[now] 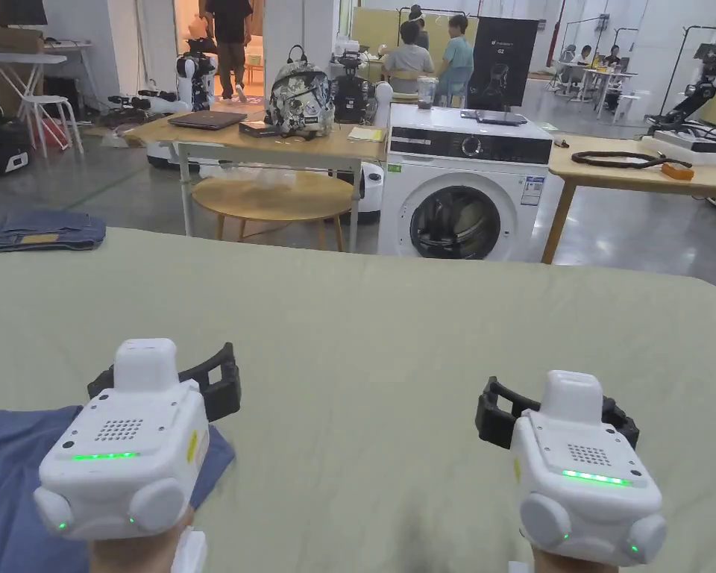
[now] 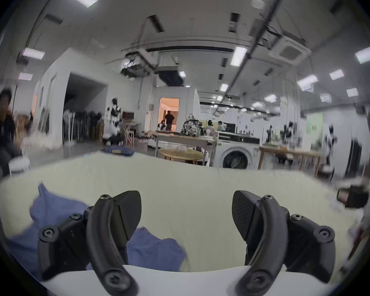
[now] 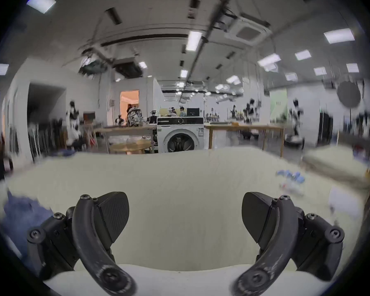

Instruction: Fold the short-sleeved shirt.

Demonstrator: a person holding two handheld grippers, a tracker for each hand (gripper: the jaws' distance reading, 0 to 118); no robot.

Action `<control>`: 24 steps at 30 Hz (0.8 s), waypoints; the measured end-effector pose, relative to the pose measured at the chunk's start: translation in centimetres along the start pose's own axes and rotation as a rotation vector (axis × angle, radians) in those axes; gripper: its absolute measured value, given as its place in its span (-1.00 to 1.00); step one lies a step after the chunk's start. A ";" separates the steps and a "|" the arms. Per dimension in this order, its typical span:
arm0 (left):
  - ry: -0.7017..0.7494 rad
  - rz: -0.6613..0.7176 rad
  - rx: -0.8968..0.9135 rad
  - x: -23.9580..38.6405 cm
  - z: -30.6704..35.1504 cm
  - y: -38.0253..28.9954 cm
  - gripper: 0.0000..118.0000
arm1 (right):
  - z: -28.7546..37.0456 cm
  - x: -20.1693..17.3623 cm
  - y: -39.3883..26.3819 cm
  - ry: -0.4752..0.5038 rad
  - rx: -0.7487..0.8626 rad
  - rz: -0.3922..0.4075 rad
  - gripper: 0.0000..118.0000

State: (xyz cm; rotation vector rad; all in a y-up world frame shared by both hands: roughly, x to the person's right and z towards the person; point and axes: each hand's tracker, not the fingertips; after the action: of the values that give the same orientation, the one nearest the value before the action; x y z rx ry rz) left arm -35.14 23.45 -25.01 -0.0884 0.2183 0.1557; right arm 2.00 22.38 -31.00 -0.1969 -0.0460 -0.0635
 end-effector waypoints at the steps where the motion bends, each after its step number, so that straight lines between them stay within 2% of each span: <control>1: 0.000 0.079 -0.001 -0.5 0.0 0.1 0.51 | -0.1 0.6 0.2 0.014 -0.015 -0.091 0.83; 3: -0.014 0.323 -0.009 -2.2 0.0 0.2 0.51 | -0.1 1.9 0.7 0.034 -0.045 -0.302 0.83; 5: -0.030 0.520 -0.024 -3.5 -0.2 0.2 0.51 | -0.2 2.8 0.9 0.037 -0.063 -0.442 0.83; 6: -0.008 0.518 -0.039 -3.6 -0.4 0.4 0.51 | -0.2 2.9 0.9 0.032 -0.058 -0.467 0.83; 7: 0.003 0.447 -0.035 -3.2 -0.4 0.7 0.51 | -0.4 3.0 1.0 0.032 -0.043 -0.452 0.83; 9: 0.039 0.136 -0.017 -1.4 -0.5 1.4 0.51 | -0.5 1.9 1.6 0.024 0.001 -0.267 0.83; 10: 0.064 -0.069 -0.014 -0.1 -0.5 1.7 0.51 | -0.5 0.9 2.0 0.028 0.031 -0.080 0.83; 12: 0.093 -0.466 0.010 2.6 -0.6 1.4 0.51 | -0.4 -2.5 1.8 0.002 0.102 0.438 0.83; 14: 0.110 -0.731 0.041 4.0 -0.8 0.9 0.51 | -0.5 -4.1 0.6 -0.014 0.183 0.822 0.83; 15: 0.106 -0.852 0.040 4.4 -1.0 0.6 0.51 | 0.3 -4.9 0.3 -0.021 0.215 0.990 0.83; 17: 0.109 -1.075 0.054 5.6 -0.4 0.1 0.51 | 0.4 -5.5 -0.5 -0.024 0.239 1.205 0.83; 18: 0.131 -1.195 0.073 5.8 -0.4 -0.5 0.51 | 0.6 -5.8 -0.9 -0.036 0.264 1.293 0.83; 20: 0.159 -1.350 0.102 6.0 -0.1 -1.1 0.50 | -0.9 -5.7 -1.9 -0.049 0.298 1.356 0.83; 21: 0.162 -1.337 0.104 6.0 0.1 -1.1 0.50 | -0.9 -5.7 -2.0 -0.042 0.311 1.362 0.83; 23: 0.127 -1.213 0.073 6.1 0.6 -0.5 0.50 | -0.6 -5.5 -1.9 -0.039 0.299 1.284 0.83; 24: 0.105 -1.099 0.046 5.8 0.5 0.0 0.50 | -0.6 -5.5 -1.6 -0.020 0.263 1.190 0.83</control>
State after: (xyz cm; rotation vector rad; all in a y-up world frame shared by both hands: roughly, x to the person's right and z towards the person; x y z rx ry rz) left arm -29.49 24.35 -25.78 -0.1596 0.2514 -0.9494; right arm -3.52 21.00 -31.54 0.0618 0.0483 1.1260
